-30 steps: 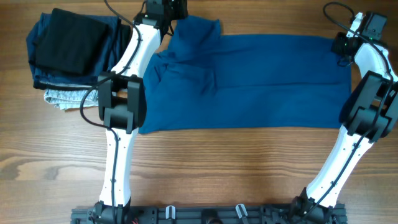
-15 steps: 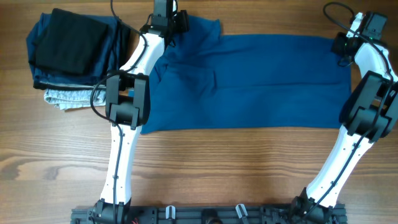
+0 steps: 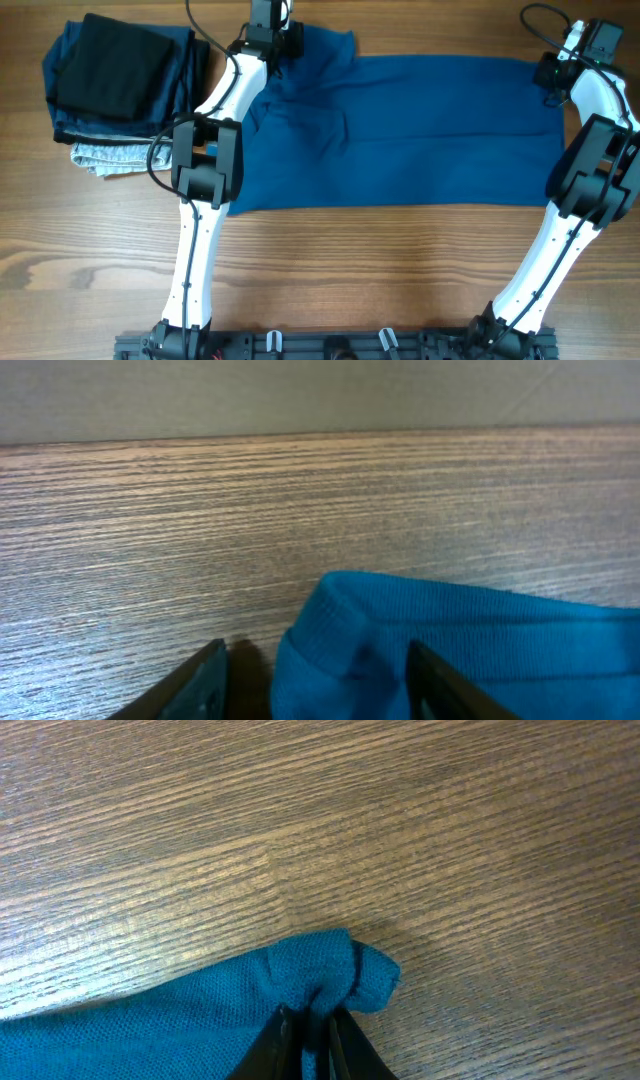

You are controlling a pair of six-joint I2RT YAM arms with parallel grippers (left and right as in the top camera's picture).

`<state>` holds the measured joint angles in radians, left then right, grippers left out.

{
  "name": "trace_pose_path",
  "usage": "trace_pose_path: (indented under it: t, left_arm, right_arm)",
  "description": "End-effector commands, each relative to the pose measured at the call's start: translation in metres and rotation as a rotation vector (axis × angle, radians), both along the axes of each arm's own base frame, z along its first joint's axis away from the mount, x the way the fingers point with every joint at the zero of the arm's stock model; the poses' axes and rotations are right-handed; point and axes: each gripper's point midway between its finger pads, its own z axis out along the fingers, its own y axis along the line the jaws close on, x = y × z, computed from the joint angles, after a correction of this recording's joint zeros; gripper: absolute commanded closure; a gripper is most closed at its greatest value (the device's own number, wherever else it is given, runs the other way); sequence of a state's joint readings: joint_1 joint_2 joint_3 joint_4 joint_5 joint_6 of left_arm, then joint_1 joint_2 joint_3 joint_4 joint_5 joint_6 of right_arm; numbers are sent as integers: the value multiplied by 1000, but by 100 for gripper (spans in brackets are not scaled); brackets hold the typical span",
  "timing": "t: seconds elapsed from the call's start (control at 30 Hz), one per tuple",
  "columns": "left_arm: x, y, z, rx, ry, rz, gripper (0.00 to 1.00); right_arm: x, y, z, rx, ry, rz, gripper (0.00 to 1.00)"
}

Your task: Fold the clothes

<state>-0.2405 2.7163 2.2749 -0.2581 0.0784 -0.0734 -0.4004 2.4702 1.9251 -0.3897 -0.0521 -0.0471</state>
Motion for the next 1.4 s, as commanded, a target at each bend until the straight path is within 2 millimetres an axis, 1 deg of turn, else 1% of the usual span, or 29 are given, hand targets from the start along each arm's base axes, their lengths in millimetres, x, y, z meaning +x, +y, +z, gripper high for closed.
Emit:
trace_pose_path:
  t: [0.0, 0.03, 0.07, 0.1, 0.13, 0.17, 0.23, 0.3, 0.33, 0.47, 0.57, 0.7, 0.8, 0.9, 0.97, 1.1, 1.2, 1.33, 1.37]
  left_arm:
    - [-8, 1, -18, 54, 41, -25, 46]
    - [-10, 1, -20, 56, 52, -25, 46]
    - [-11, 1, -21, 57, 57, -25, 50]
    - [-11, 1, -21, 57, 57, -25, 55]
    - [-11, 1, -21, 56, 56, -25, 59]
    - [-10, 1, -20, 55, 53, -25, 66]
    - [-10, 1, -19, 55, 49, -25, 77]
    - [-9, 1, -19, 54, 47, -24, 91]
    - [-9, 1, -19, 54, 47, -24, 95]
    - [-7, 1, -14, 51, 38, -24, 96]
    - [-5, 1, 0, 47, 17, -23, 96]
    - [-1, 1, 38, 34, -38, -20, 96]
    - [-1, 1, 69, 26, -70, -19, 96]
    - [-5, 3, 89, 26, -72, -19, 96]
    - [-9, 4, 103, 26, -74, -19, 96]
    - [-14, 7, 125, 25, -81, -15, 96]
    - [-19, 10, 132, 27, -69, -13, 96]
    - [-30, 16, 142, 39, -38, -12, 96]
    - [-35, 17, 146, 60, -29, -28, 96]
  right_arm:
    - [-16, 3, -37, 27, 87, -6, 89]
    - [-16, 3, -37, 27, 87, -6, 89]
    - [-16, 3, -37, 27, 87, -6, 89]
    - [-16, 3, -37, 27, 87, -6, 89]
    - [-16, 3, -37, 27, 87, -7, 92]
    - [-16, 3, -37, 27, 87, -6, 95]
    - [-16, 3, -37, 27, 87, -6, 96]
    - [-16, 3, -37, 27, 87, -7, 96]
    - [-16, 3, -37, 28, 86, -7, 96]
    - [-15, 5, -36, 37, 82, 1, 96]
    - [-13, 5, -31, 34, 69, 3, 96]
    - [-6, 18, -14, 94, 21, 48, 96]
    - [-3, 26, -1, 129, -6, 70, 96]
    - [-6, 27, 13, 136, -8, 59, 96]
    - [-8, 27, 27, 132, -12, 62, 96]
    - [-10, 28, 53, 112, -29, 79, 96]
    - [-12, 29, 76, 86, -49, 100, 96]
    - [-16, 31, 106, 67, -79, 108, 96]
    - [-18, 32, 118, 62, -89, 108, 95]
